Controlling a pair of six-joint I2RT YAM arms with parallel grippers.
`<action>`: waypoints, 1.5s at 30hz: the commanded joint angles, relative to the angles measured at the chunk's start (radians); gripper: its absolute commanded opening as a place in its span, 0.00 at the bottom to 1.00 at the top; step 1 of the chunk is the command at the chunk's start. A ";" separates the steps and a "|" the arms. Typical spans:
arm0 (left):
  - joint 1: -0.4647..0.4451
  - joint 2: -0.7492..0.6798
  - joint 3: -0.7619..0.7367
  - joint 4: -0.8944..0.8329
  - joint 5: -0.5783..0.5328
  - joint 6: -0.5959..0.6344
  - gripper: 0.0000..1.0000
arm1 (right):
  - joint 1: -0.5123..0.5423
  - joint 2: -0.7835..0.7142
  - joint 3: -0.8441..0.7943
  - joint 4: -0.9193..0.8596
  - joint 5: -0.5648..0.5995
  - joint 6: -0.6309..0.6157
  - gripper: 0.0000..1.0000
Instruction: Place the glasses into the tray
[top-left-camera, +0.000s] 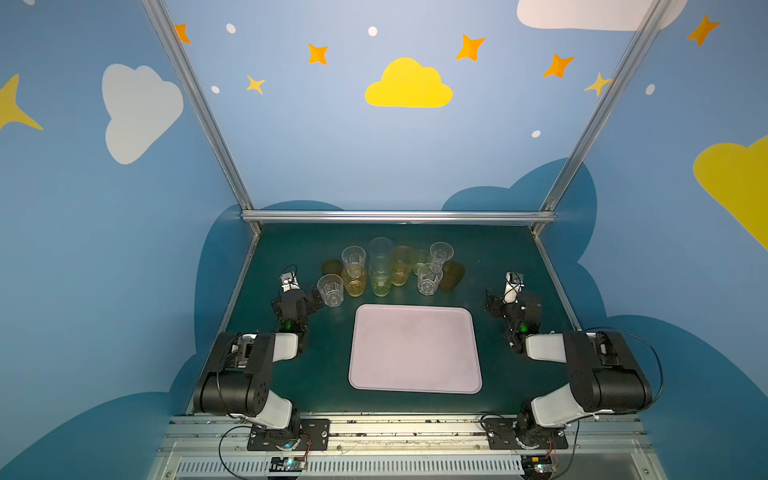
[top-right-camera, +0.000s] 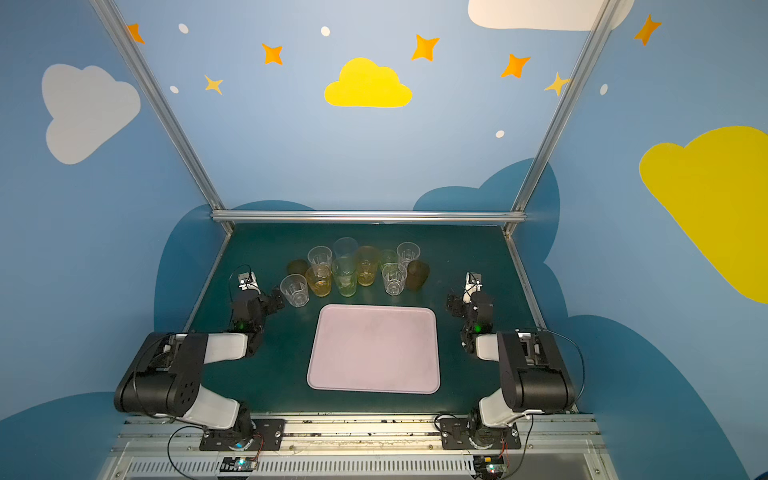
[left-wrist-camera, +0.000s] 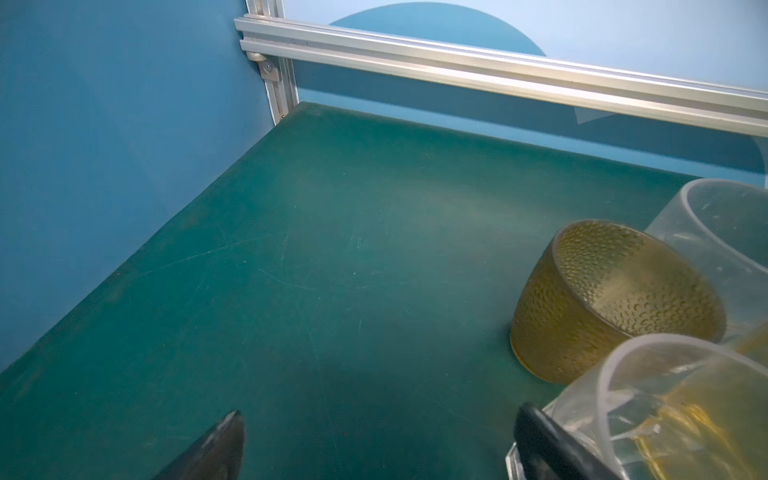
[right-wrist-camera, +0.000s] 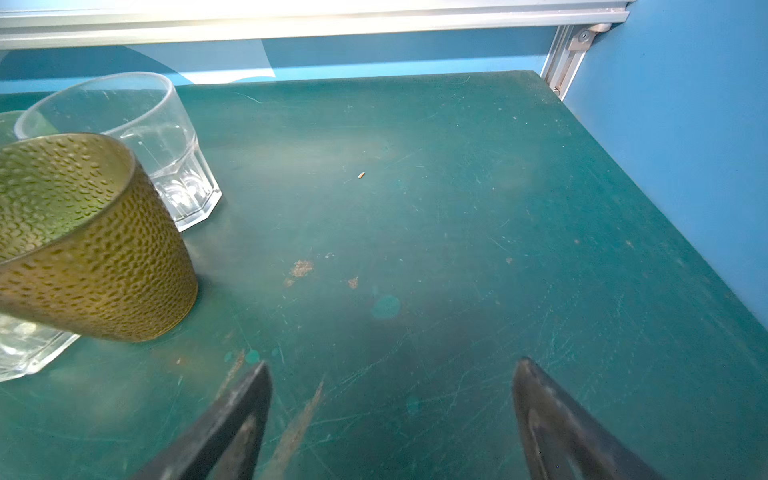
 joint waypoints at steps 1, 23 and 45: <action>-0.001 0.002 -0.005 0.012 -0.008 0.006 1.00 | 0.001 -0.002 0.014 0.002 -0.006 -0.006 0.90; 0.025 0.004 0.014 -0.025 0.045 -0.005 1.00 | -0.002 -0.002 0.015 0.000 -0.010 -0.005 0.90; -0.049 -0.281 0.056 -0.352 -0.130 -0.050 1.00 | 0.024 -0.196 0.066 -0.264 0.135 0.029 0.90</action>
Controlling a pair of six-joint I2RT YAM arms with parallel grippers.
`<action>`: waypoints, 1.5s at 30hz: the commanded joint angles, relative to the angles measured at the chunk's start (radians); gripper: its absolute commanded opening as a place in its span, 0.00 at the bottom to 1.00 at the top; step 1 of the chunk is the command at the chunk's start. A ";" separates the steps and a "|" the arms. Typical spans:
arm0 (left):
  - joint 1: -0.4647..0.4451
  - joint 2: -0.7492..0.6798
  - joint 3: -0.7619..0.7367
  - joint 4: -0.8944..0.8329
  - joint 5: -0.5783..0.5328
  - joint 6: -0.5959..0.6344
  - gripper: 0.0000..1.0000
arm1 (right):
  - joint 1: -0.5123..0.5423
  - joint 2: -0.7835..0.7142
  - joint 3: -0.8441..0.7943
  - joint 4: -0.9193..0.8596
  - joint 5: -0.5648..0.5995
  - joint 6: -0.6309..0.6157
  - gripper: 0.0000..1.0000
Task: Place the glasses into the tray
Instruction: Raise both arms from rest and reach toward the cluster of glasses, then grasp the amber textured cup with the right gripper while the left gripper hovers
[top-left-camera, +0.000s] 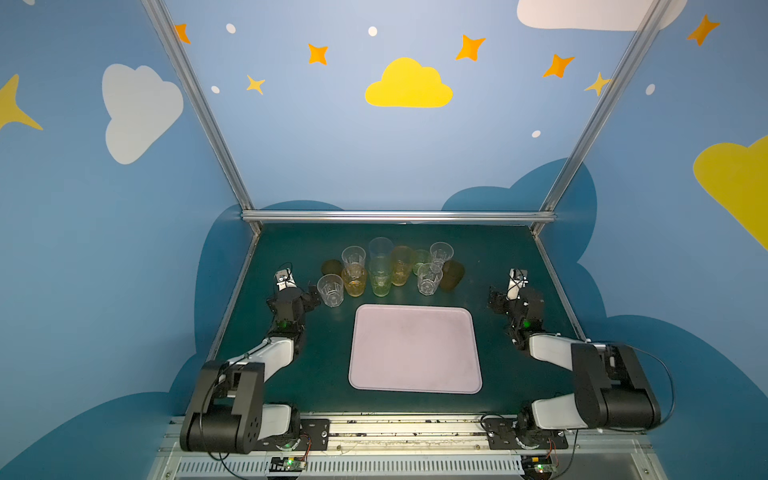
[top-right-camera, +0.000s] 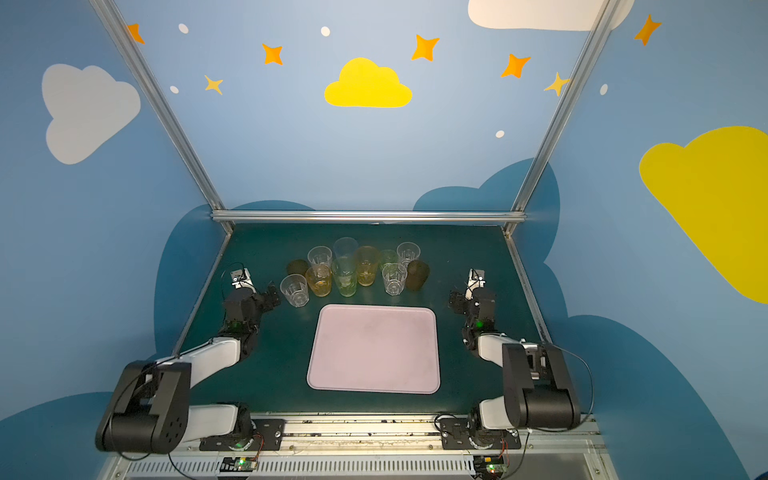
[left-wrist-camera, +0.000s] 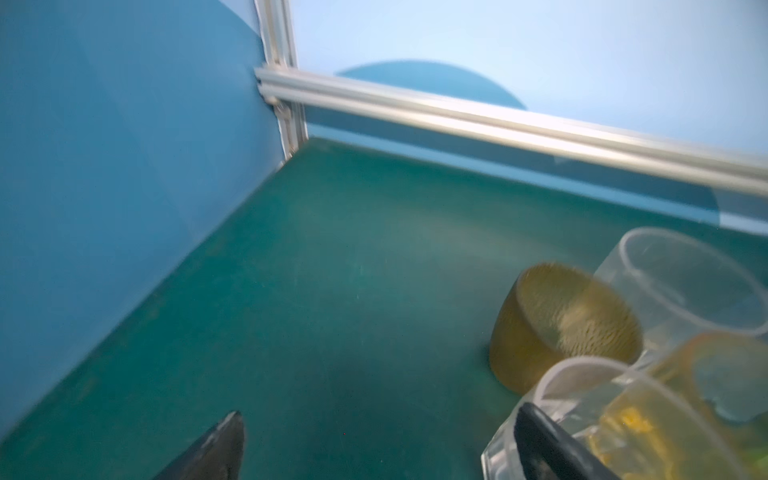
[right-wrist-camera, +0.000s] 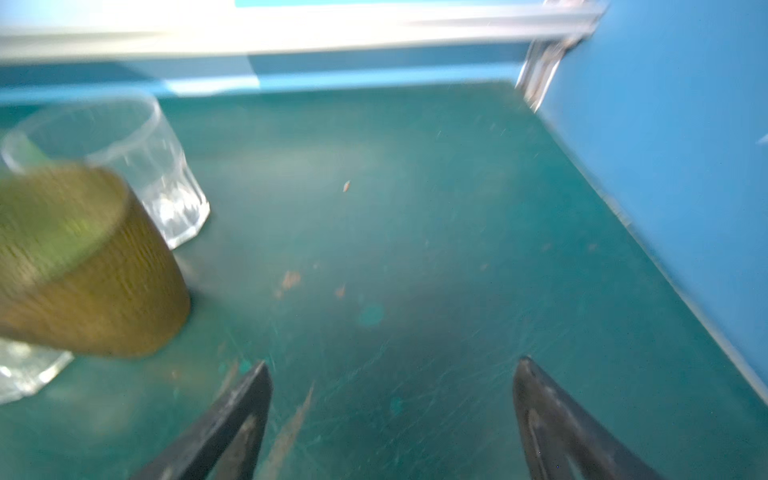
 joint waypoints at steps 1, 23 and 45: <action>-0.036 -0.074 0.054 -0.202 -0.123 -0.039 1.00 | 0.018 -0.074 0.031 -0.125 0.079 0.026 0.90; -0.304 -0.324 0.339 -1.036 -0.032 -0.407 1.00 | 0.000 -0.268 0.470 -1.190 -0.282 0.571 0.89; -0.408 -0.672 0.187 -1.048 0.145 -0.460 1.00 | 0.053 0.093 0.728 -1.170 -0.443 0.645 0.31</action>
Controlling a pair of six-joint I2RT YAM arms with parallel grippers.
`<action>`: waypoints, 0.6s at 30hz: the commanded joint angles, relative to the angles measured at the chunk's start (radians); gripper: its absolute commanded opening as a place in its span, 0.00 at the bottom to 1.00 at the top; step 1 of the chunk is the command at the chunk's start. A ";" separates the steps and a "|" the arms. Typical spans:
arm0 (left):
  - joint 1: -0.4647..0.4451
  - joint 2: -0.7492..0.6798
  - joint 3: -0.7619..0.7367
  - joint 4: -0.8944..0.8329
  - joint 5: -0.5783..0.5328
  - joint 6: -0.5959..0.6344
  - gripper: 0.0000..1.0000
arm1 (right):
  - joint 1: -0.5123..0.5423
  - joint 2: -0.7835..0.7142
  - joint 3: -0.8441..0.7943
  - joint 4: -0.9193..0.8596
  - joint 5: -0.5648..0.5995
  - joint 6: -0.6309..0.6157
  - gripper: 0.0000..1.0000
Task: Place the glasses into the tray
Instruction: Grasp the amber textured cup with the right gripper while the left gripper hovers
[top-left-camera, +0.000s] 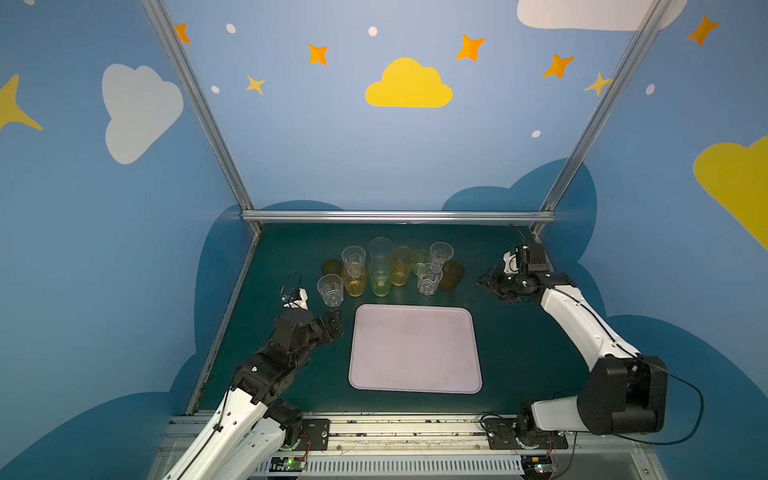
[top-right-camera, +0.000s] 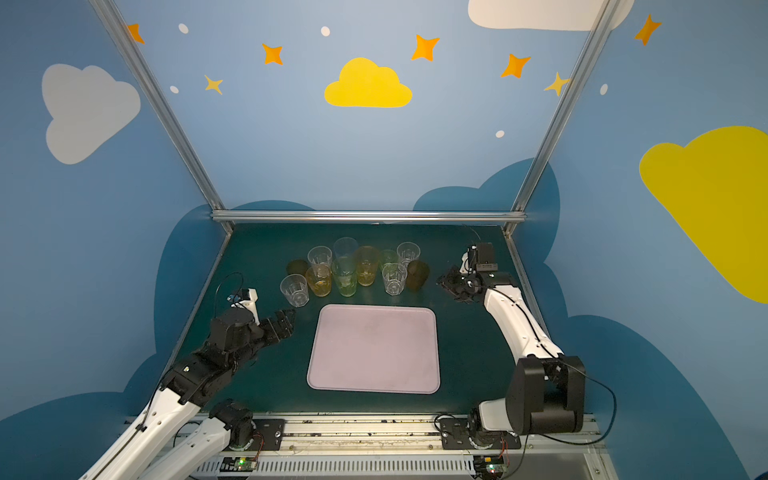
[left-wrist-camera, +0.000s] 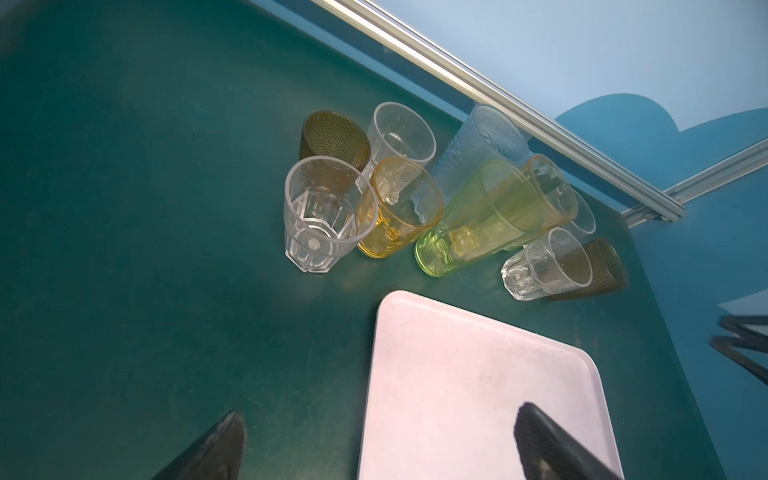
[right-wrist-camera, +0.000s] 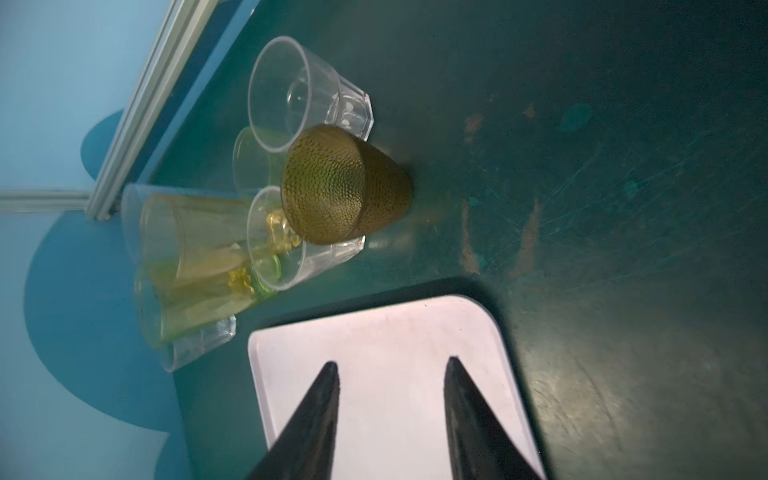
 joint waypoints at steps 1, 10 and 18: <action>-0.003 -0.012 -0.022 0.036 0.007 -0.001 1.00 | 0.007 0.056 0.060 0.025 0.004 0.019 0.31; -0.003 -0.011 -0.051 0.070 0.021 0.003 1.00 | 0.037 0.220 0.189 0.030 0.011 0.016 0.32; -0.003 -0.018 -0.060 0.067 0.013 0.006 1.00 | 0.060 0.315 0.241 0.046 0.015 0.016 0.31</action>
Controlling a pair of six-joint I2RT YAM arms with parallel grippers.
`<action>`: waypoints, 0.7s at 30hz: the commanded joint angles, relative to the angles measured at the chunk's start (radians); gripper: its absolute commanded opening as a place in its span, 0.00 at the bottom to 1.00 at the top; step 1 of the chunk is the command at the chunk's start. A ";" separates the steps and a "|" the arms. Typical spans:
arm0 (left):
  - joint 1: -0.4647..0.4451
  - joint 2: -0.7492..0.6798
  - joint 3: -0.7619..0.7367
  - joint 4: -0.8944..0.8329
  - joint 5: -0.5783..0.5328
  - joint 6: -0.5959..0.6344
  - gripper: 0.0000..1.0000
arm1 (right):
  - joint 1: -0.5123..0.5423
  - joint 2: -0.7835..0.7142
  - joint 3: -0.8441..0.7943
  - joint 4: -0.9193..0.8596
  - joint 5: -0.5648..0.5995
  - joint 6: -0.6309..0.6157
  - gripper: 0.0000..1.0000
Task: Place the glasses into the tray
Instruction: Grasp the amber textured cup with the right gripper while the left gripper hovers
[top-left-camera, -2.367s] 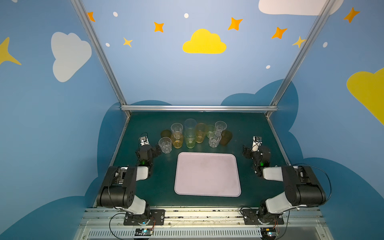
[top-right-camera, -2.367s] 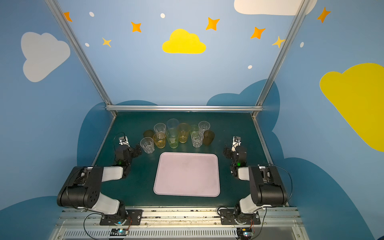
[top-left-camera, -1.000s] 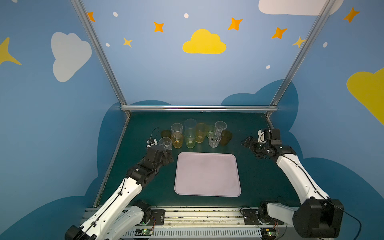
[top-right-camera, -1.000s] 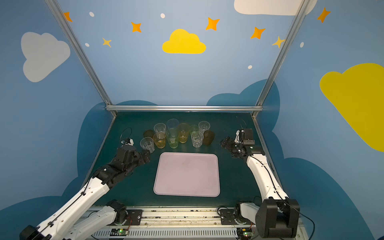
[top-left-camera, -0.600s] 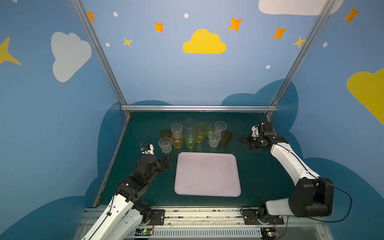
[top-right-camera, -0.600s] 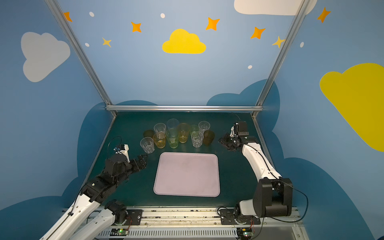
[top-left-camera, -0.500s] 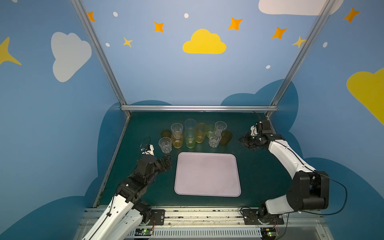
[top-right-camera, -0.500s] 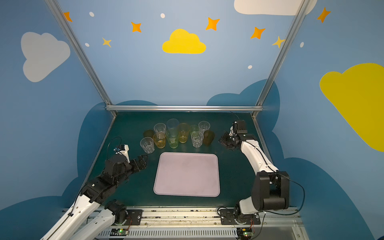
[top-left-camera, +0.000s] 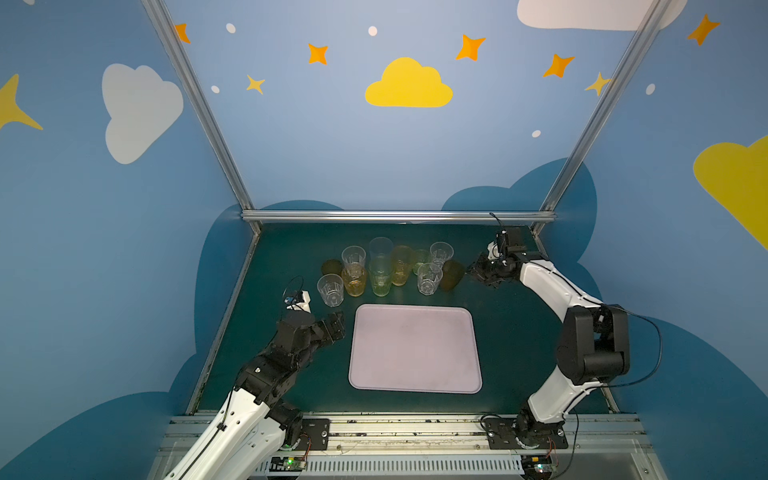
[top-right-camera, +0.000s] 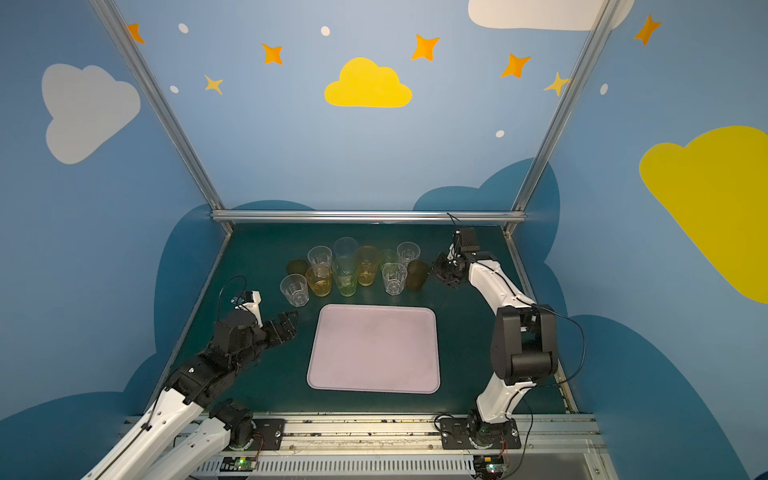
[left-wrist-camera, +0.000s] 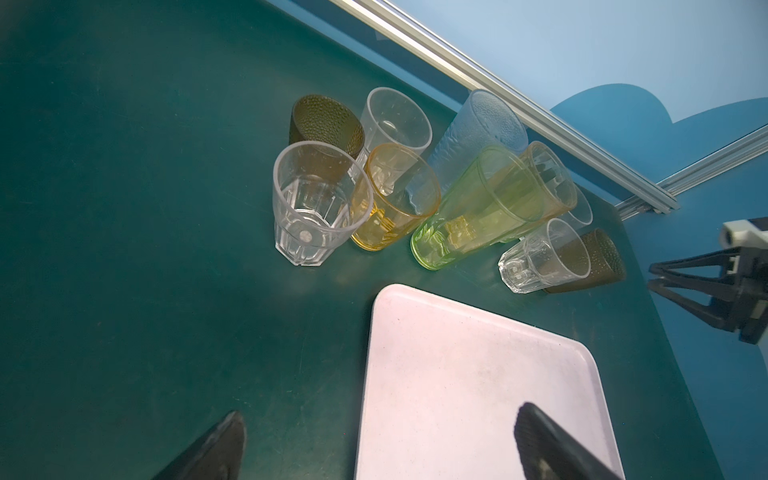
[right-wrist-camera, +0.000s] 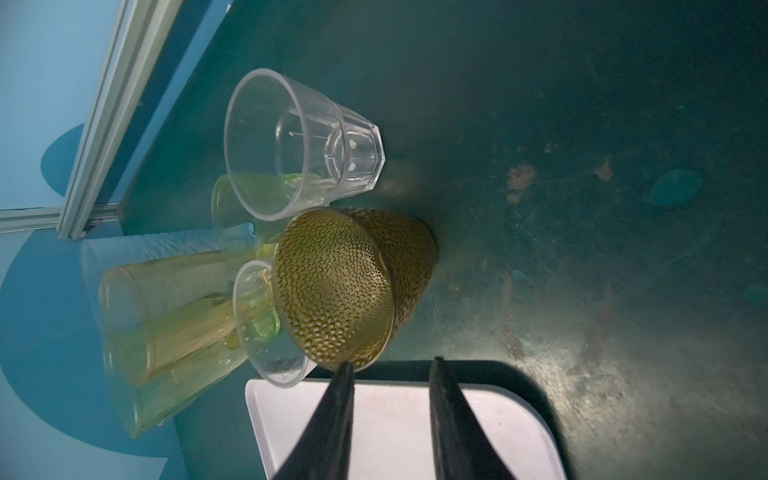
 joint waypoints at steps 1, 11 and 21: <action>-0.004 -0.009 -0.011 0.013 -0.006 0.003 1.00 | 0.014 0.026 0.041 0.006 0.014 -0.007 0.28; -0.002 -0.013 -0.012 0.000 -0.002 0.000 1.00 | 0.036 0.067 0.065 -0.014 0.060 -0.016 0.24; -0.003 -0.048 -0.027 -0.003 -0.022 -0.002 1.00 | 0.052 0.084 0.068 -0.026 0.112 -0.032 0.23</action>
